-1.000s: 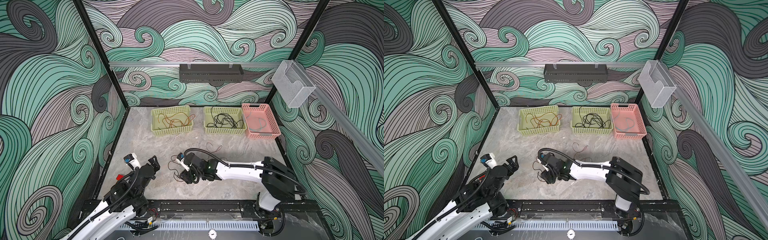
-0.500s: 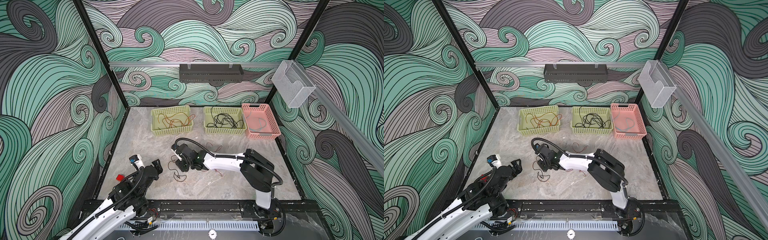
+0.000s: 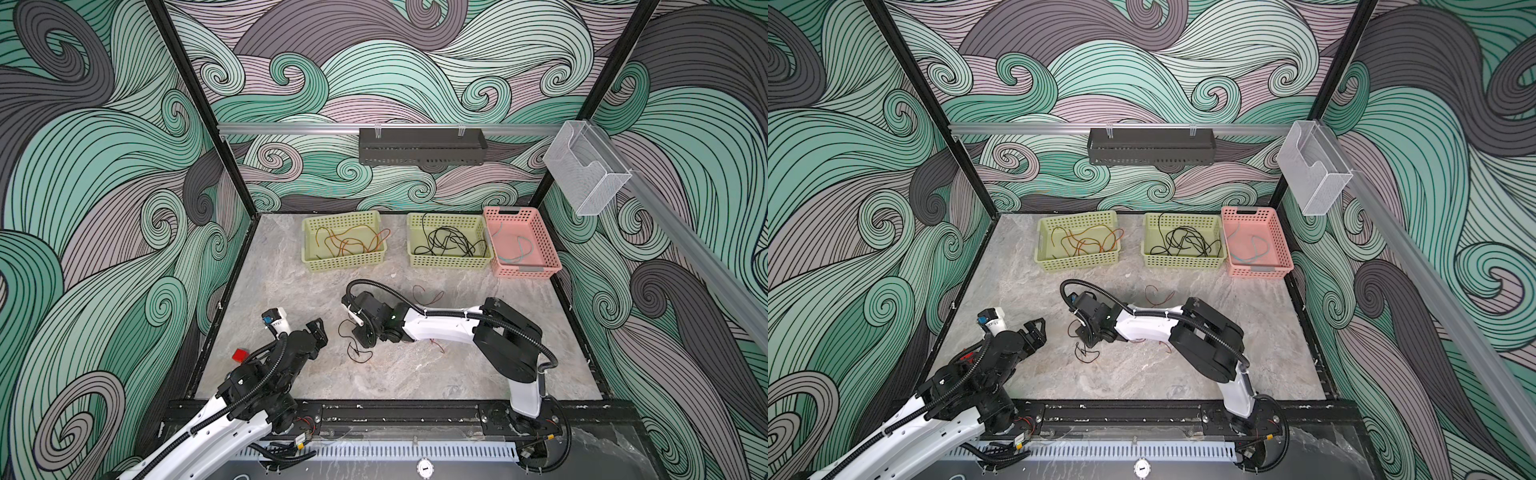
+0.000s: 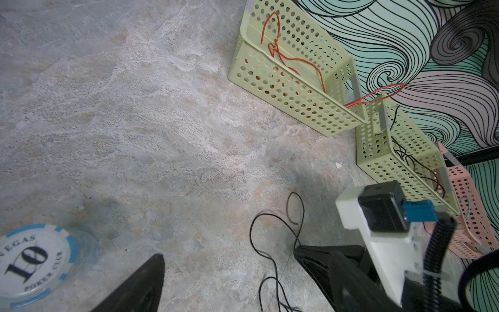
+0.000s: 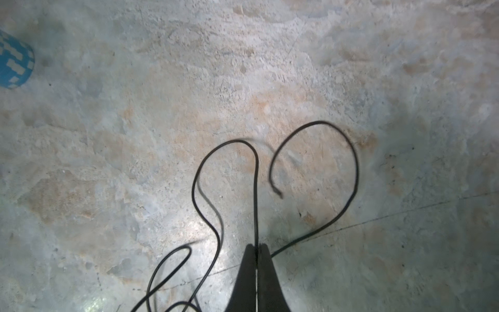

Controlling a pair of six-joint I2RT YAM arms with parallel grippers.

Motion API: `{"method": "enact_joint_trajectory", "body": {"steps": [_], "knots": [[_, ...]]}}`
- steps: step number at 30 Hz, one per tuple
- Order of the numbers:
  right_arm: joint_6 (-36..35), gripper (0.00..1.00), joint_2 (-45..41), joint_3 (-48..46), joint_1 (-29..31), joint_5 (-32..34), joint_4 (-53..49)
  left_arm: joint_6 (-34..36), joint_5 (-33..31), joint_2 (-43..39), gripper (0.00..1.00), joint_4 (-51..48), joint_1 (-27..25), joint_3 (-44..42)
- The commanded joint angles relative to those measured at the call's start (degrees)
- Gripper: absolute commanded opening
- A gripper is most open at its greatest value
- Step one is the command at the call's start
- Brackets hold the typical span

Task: Untangle the cables

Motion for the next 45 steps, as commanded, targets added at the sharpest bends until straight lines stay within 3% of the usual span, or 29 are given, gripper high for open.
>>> {"method": "enact_joint_trajectory", "body": {"steps": [1, 7, 15, 21, 25, 32, 38, 39, 42, 45], "knots": [[0.03, 0.0, -4.48, -0.84, -0.07, 1.41, -0.34, 1.75, 1.68, 0.19, 0.89, 0.75, -0.07, 1.07], [1.18, 0.0, -12.86, -4.98, 0.28, -0.07, -1.01, 5.55, 6.3, -0.65, 0.82, 7.0, -0.05, -1.23], [3.24, 0.0, -25.96, -9.38, 0.45, 1.39, -1.36, 5.37, 6.95, 0.74, 0.85, 11.05, -0.09, -2.9], [3.19, 0.0, -33.46, -8.72, 0.44, 2.67, -2.44, 10.51, 18.94, 3.49, 0.94, 23.91, -0.03, -4.85], [3.38, 0.0, -36.75, -7.72, 0.54, 2.56, -3.34, 13.72, 25.13, 7.23, 0.97, 24.73, -0.09, -2.01], [3.74, 0.0, -40.39, -6.75, 0.98, 1.87, -4.19, 14.99, 29.03, 15.38, 0.94, 28.39, -0.12, 0.83], [4.35, 0.0, -42.0, -7.1, 1.42, 2.16, -4.4, 16.02, 33.76, 21.32, 0.74, 32.7, -0.17, 2.45], [4.35, 0.0, -42.29, -7.26, 1.44, 2.44, -4.48, 16.5, 34.99, 22.03, 0.65, 33.17, -0.14, 2.63], [4.34, 0.0, -42.88, -7.62, 1.45, 3.03, -4.22, 16.67, 35.3, 23.17, 0.27, 32.49, -0.18, 2.91], [3.95, 0.0, -43.01, -7.54, 1.42, 3.24, -4.47, 16.18, 33.57, 22.63, 0.0, 30.96, -0.17, 2.83]]}}
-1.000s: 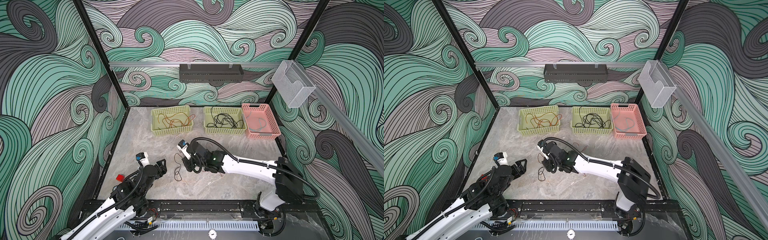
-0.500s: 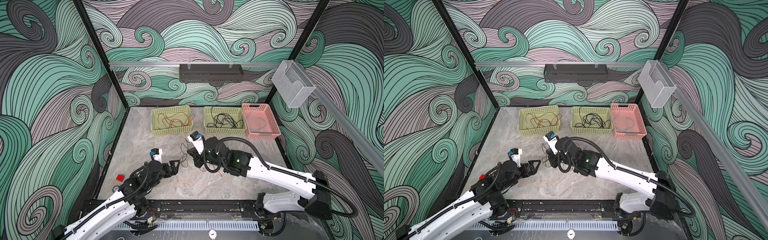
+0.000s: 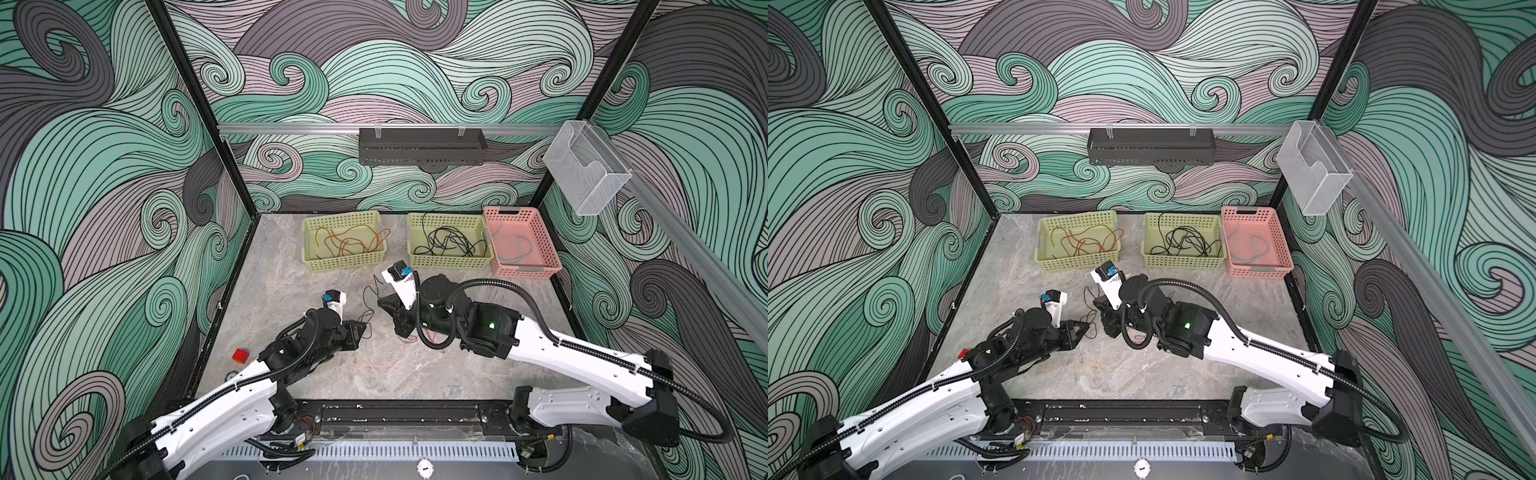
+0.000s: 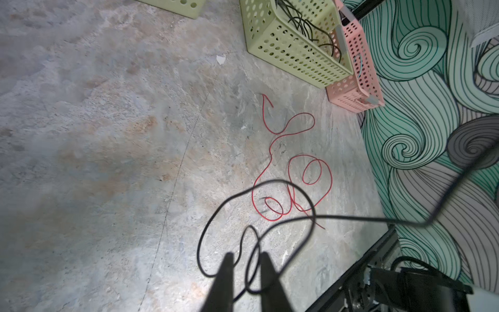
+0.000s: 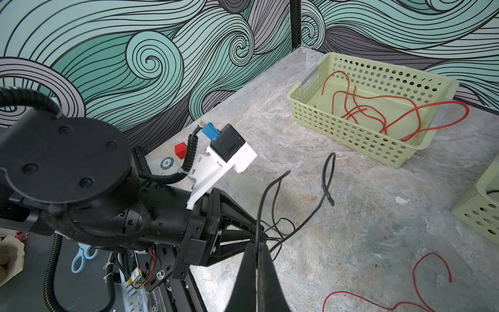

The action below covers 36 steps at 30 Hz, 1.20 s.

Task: Untangle the cables
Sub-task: 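Lift the black cable with the right gripper while the left gripper moves in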

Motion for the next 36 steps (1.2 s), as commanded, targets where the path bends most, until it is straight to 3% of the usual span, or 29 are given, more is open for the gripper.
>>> {"method": "enact_joint_trajectory", "body": {"steps": [1, 9, 18, 22, 26, 33, 36], "knots": [[0.25, 0.0, -1.0, 0.88, 0.22, 1.72, -0.82, 0.13, -0.61, -0.95, 0.0, -0.86, -0.18, 2.61], [-1.62, 0.0, -3.12, -0.48, -0.11, 7.57, -2.78, -4.37, -9.68, -7.12, 0.0, -5.61, -0.18, 0.89], [-0.87, 0.0, -10.13, -2.62, -6.29, 10.86, -4.44, -4.95, -11.08, -9.89, 0.0, -8.62, -0.17, -0.18], [-1.43, 0.0, -12.1, -2.94, -8.17, 11.7, -5.14, -4.87, -10.9, -9.71, 0.08, -9.33, -0.18, 0.14], [-1.87, 0.0, -13.71, -2.95, -9.61, 12.12, -5.4, -4.53, -10.65, -9.7, 0.25, -9.46, -0.07, 0.3], [-3.03, 0.0, -14.75, -2.28, -10.59, 11.98, -6.88, -4.07, -10.57, -9.2, 0.18, -8.64, -0.05, 0.25], [-3.41, 0.0, -15.06, -1.77, -10.58, 11.49, -7.15, -3.11, -8.46, -8.17, 0.32, -6.34, -0.1, 0.43]]}}
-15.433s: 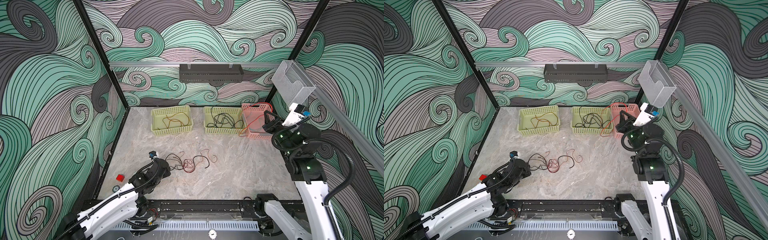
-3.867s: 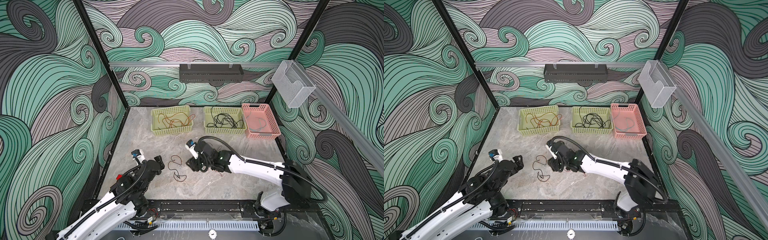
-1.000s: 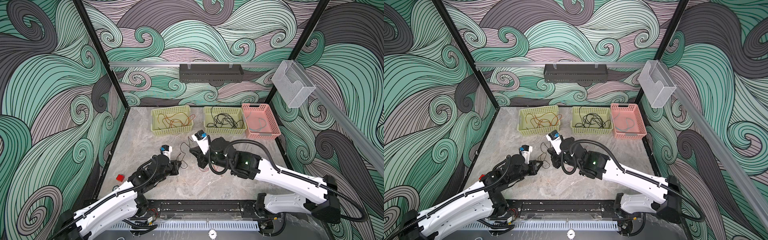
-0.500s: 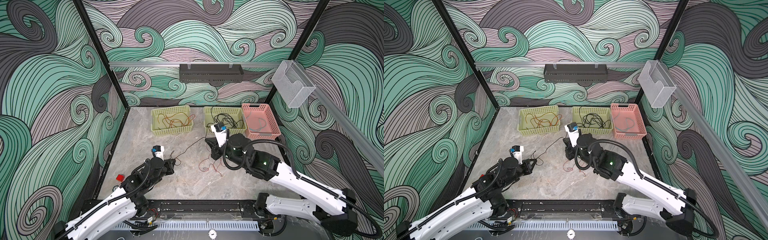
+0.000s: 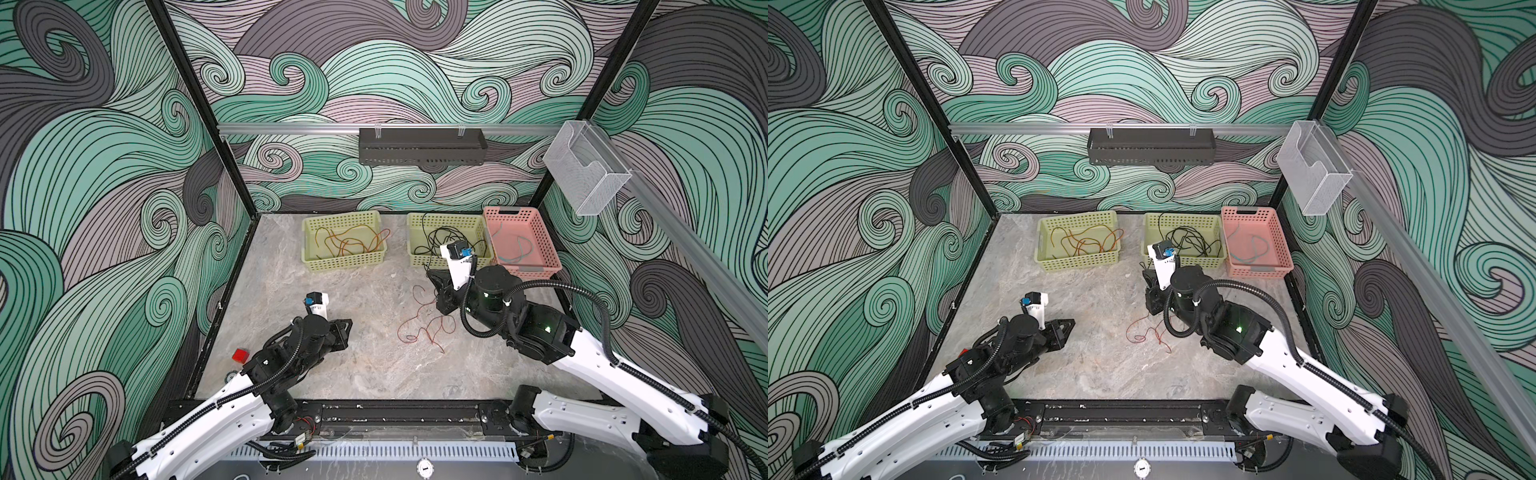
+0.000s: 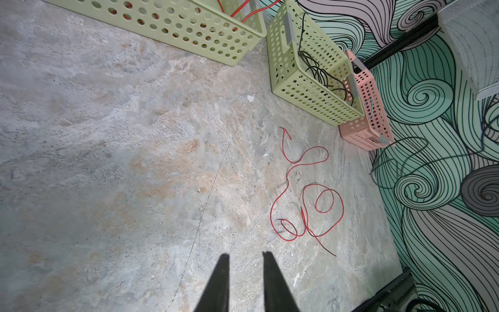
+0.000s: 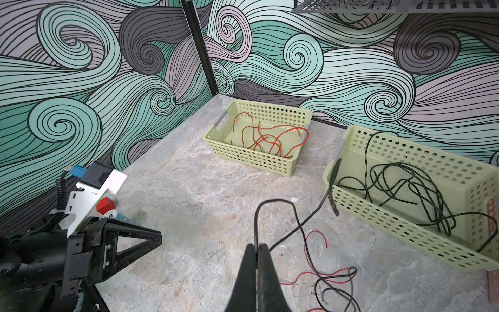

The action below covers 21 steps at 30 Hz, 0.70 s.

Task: Untangle the cables
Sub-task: 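Lift the black cable with the right gripper while the left gripper moves in, then carry the black cable with the right gripper over the middle green basket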

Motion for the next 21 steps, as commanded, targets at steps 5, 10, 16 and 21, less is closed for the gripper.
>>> {"method": "enact_joint_trajectory", "body": {"steps": [5, 10, 16, 21], "knots": [[-0.76, 0.0, -0.86, 1.15, -0.23, -1.77, -1.28, 6.42, 7.78, 6.3, 0.69, 2.97, -0.11, 5.26], [-0.14, 0.0, -0.24, 0.8, -0.06, -6.63, -0.45, 9.29, 7.29, 11.06, 0.7, 0.33, -0.22, 11.75], [0.4, 0.0, -0.59, 0.85, 0.52, -9.45, -0.17, 8.92, 7.78, 12.3, 0.7, 3.63, -0.18, 11.56], [-0.85, 0.0, -0.59, 1.0, 0.76, -6.42, -0.88, 8.34, 8.38, 13.11, 0.69, 3.28, -0.22, 11.11]]}}
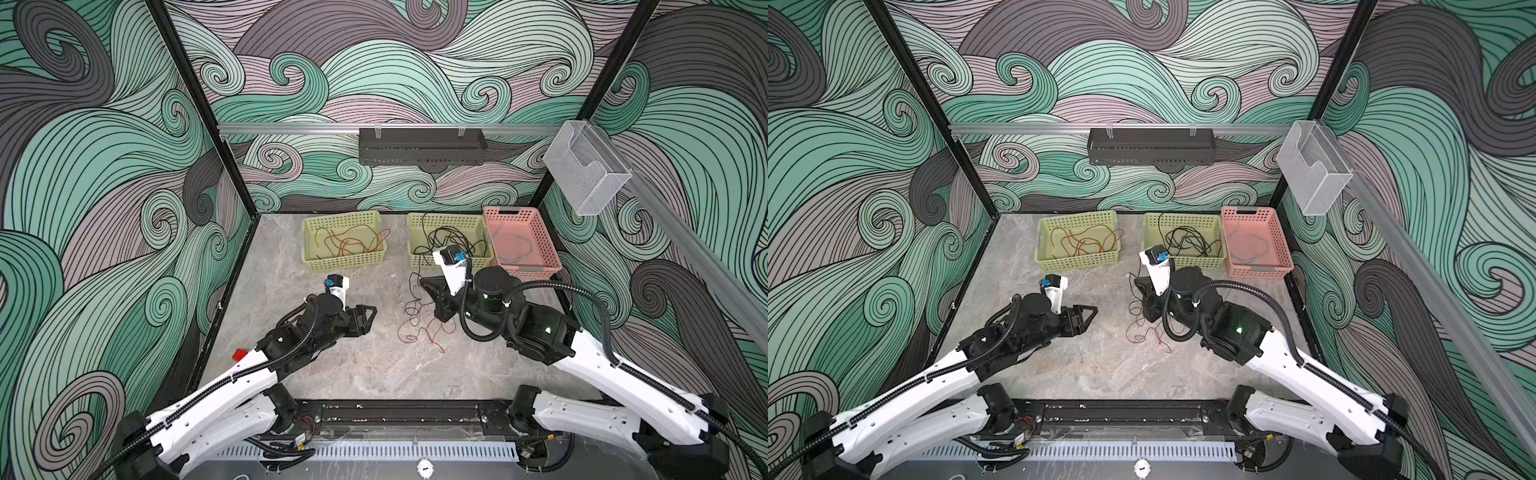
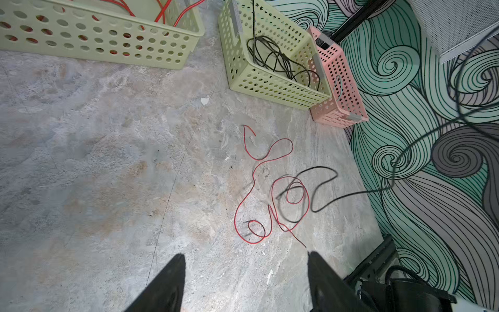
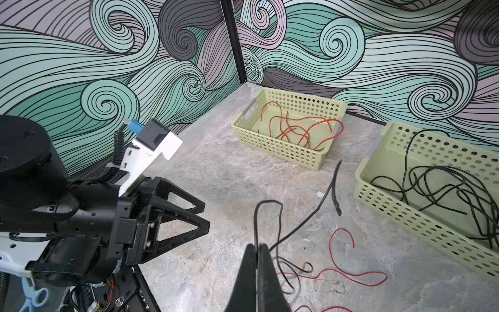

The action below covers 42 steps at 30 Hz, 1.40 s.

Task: Untangle the cables
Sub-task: 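Carry the black cable with the right gripper over the middle green basket, then open the right gripper to drop the black cable into the basket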

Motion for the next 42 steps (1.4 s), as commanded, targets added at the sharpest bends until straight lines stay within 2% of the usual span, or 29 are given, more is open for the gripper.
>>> {"method": "enact_joint_trajectory", "body": {"steps": [1, 5, 9, 11, 13, 14, 20, 26, 33, 34, 36, 37, 42], "knots": [[-1.09, 0.0, -0.42, 1.08, 0.15, 3.08, -0.49, 0.39, 1.4, 0.07, 0.69, 0.17, -0.21, -0.04], [-2.93, 0.0, 0.32, 2.61, -2.05, 5.23, -0.6, -0.65, 1.26, -0.5, 0.71, 0.23, -0.21, -1.64], [-4.17, 0.0, 4.03, 6.1, -6.72, 4.28, -0.25, -2.36, 0.87, -0.9, 0.76, 0.49, -0.2, -3.32], [-3.79, 0.0, 6.97, 7.89, -10.49, 3.12, 0.61, -3.37, 0.5, -1.03, 0.84, 0.45, -0.25, -4.01], [-2.94, 0.0, 10.24, 9.97, -14.19, 0.94, 2.19, -4.31, 0.45, -0.91, 0.98, 0.24, -0.39, -4.39], [-2.92, 0.0, 11.93, 11.17, -15.53, 0.42, 3.05, -4.46, 0.4, -0.69, 0.99, -0.18, -0.55, -4.31], [-3.27, 0.0, 23.43, 23.45, -24.9, -3.1, 2.56, -5.51, -1.39, -0.61, 0.99, -3.42, -2.05, -4.02], [-0.88, 0.0, 36.86, 37.01, -33.51, -7.24, -2.79, -6.4, -1.4, -3.68, 0.99, -2.45, -2.48, -6.34], [0.37, 0.0, 47.71, 41.76, -37.7, -8.59, -5.65, -6.58, -1.55, -6.59, 0.99, -2.71, -2.56, -7.79], [0.64, 0.07, 48.79, 41.59, -38.14, -8.67, -5.76, -6.65, -1.63, -6.87, 0.99, -2.8, -2.51, -7.9], [0.94, 0.31, 49.91, 41.63, -38.38, -8.4, -7.12, -6.59, -1.66, -7.23, 0.99, -2.96, -2.58, -7.99], [0.98, 0.38, 49.79, 41.19, -38.42, -8.5, -7.56, -6.51, -1.7, -7.36, 0.99, -3.04, -2.58, -7.99], [1.62, 0.45, 43.38, 34.27, -37.52, -7.96, -5.39, -6.17, -2.04, -7.28, 0.99, -2.74, -2.58, -8.17]]}}
